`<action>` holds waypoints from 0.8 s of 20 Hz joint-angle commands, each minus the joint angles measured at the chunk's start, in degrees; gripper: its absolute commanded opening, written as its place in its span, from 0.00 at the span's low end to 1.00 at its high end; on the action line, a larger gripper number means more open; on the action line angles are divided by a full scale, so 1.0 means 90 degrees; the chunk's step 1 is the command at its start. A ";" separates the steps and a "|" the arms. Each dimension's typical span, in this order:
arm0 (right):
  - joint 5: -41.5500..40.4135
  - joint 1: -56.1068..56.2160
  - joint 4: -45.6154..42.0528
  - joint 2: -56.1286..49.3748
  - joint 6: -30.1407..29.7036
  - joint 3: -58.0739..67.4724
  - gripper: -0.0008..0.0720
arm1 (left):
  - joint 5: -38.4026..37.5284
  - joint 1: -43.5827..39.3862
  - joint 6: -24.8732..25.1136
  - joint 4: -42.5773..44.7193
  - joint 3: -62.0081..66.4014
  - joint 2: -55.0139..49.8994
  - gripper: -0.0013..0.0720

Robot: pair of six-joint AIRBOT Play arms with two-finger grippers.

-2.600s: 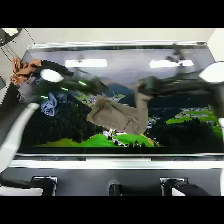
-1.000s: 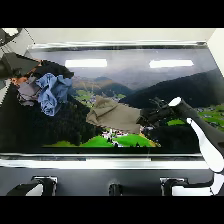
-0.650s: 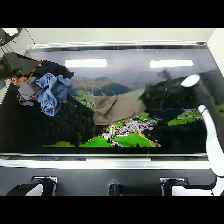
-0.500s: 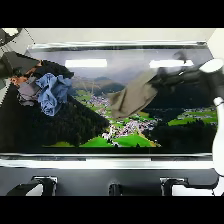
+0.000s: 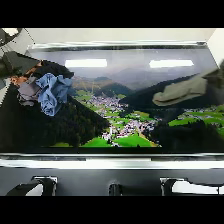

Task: Fold the shirts.

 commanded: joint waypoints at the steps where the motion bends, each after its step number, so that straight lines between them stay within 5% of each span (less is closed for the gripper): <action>1: 0.0126 -0.1008 -0.1141 0.0005 0.0029 0.0039 0.07 | 0.0002 -0.0010 0.0000 0.0000 0.0000 0.0000 0.05; 9: 0.1428 -0.1787 -0.4282 0.0117 0.0420 -0.1353 0.07 | 0.0002 -0.0010 -0.0002 0.0000 0.0000 -0.0002 0.05; 16: 0.0296 -0.1787 -0.5156 0.1144 0.0559 -0.4252 0.07 | 0.0002 -0.0206 -0.0002 0.0002 0.0000 -0.0015 0.05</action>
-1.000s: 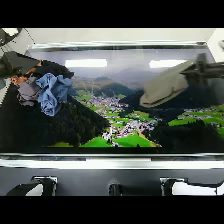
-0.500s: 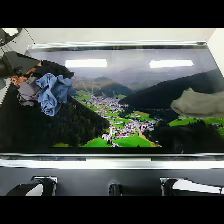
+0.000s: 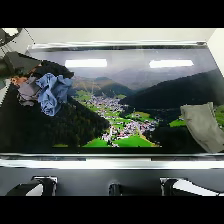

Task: Fold the shirts.

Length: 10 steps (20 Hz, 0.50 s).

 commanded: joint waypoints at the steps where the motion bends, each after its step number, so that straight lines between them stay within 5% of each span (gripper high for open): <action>1: -0.0534 -0.0019 -0.0493 0.0374 0.0058 -0.1110 0.07 | -0.0002 -0.0100 -0.0002 0.0000 0.0000 -0.0005 0.05; 7: -0.0872 -0.0019 -0.0617 0.0517 0.0061 -0.1785 0.08 | -0.0002 -0.0121 -0.0002 0.0000 0.0000 -0.0005 0.05; 8: -0.0874 -0.0019 -0.0724 0.0517 0.0053 -0.1749 0.18 | -0.0002 -0.0121 -0.0049 -0.0002 0.0000 -0.0005 0.05; 10: -0.0896 -0.0019 -0.0882 0.0520 -0.0177 -0.1494 0.84 | -0.0002 -0.0121 -0.0187 -0.0005 0.0010 0.0017 0.05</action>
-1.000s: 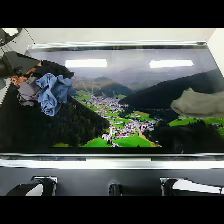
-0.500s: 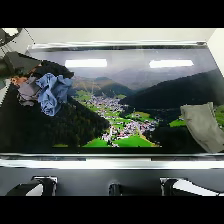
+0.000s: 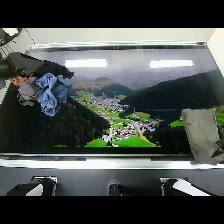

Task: Fold the shirts.

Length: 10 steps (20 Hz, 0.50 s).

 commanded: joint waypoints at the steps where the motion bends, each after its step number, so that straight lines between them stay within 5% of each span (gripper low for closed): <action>1: -0.0138 0.0005 -0.0170 0.0029 -0.0238 0.0398 0.98 | 0.0000 -0.0002 -0.0121 -0.0002 0.0061 0.0032 0.05; 5: -0.1309 0.0481 0.0355 0.0100 -0.0794 0.3011 0.97 | 0.0369 -0.0097 -0.0197 0.0481 0.1253 0.0036 0.05; 8: -0.2994 0.1923 0.0976 0.0257 -0.1127 0.4554 0.97 | 0.0459 -0.0733 -0.1035 0.4165 0.1945 -0.0168 0.05; 10: -0.3215 0.3303 0.1039 0.0291 -0.0988 0.4796 0.97 | -0.0267 -0.1081 -0.1540 0.6071 0.1804 -0.0510 0.05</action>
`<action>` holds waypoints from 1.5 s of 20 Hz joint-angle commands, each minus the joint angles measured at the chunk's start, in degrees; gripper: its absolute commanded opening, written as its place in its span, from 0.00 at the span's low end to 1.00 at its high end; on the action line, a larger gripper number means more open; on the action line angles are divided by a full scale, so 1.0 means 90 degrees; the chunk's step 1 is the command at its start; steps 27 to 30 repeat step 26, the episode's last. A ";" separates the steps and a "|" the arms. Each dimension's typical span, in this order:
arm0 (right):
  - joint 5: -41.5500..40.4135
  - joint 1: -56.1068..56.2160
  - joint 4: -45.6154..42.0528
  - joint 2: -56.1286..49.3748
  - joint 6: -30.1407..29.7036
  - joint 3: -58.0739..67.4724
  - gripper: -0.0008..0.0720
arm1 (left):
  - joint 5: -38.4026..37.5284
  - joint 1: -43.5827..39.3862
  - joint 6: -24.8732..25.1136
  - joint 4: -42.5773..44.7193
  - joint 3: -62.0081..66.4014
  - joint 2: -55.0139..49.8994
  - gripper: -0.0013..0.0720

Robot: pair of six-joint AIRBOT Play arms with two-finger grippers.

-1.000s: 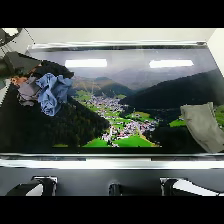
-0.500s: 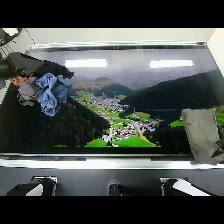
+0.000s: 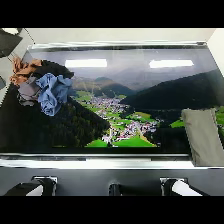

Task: Fold the shirts.

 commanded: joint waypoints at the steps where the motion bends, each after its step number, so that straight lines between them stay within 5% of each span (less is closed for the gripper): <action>1: -0.0534 0.2103 0.0328 0.0032 0.0136 0.0814 0.94 | -0.1027 -0.0459 -0.0801 0.3225 0.0034 -0.0525 0.05; 2: -0.0155 0.2681 0.0282 -0.0078 0.0260 0.0607 0.94 | -0.1649 -0.0459 -0.0801 0.3116 -0.0228 -0.0772 0.21; 4: 0.0896 0.3541 0.0376 -0.0478 0.0874 0.0039 0.94 | -0.2890 -0.0461 -0.0933 0.2866 -0.1035 -0.1178 0.92; 7: 0.2076 0.4284 0.0527 -0.1022 0.1013 -0.0636 0.94 | -0.2217 -0.0556 -0.0852 0.2412 -0.3126 -0.0860 0.94; 11: 0.2205 0.4697 0.0010 -0.1103 0.1044 -0.0826 0.95 | -0.0738 -0.0857 -0.1336 0.2363 -0.5044 0.0138 0.94; 30: 0.2205 0.4690 0.0015 -0.1103 0.1008 -0.0826 0.95 | -0.0602 -0.0874 -0.1333 0.2361 -0.5132 0.0163 0.94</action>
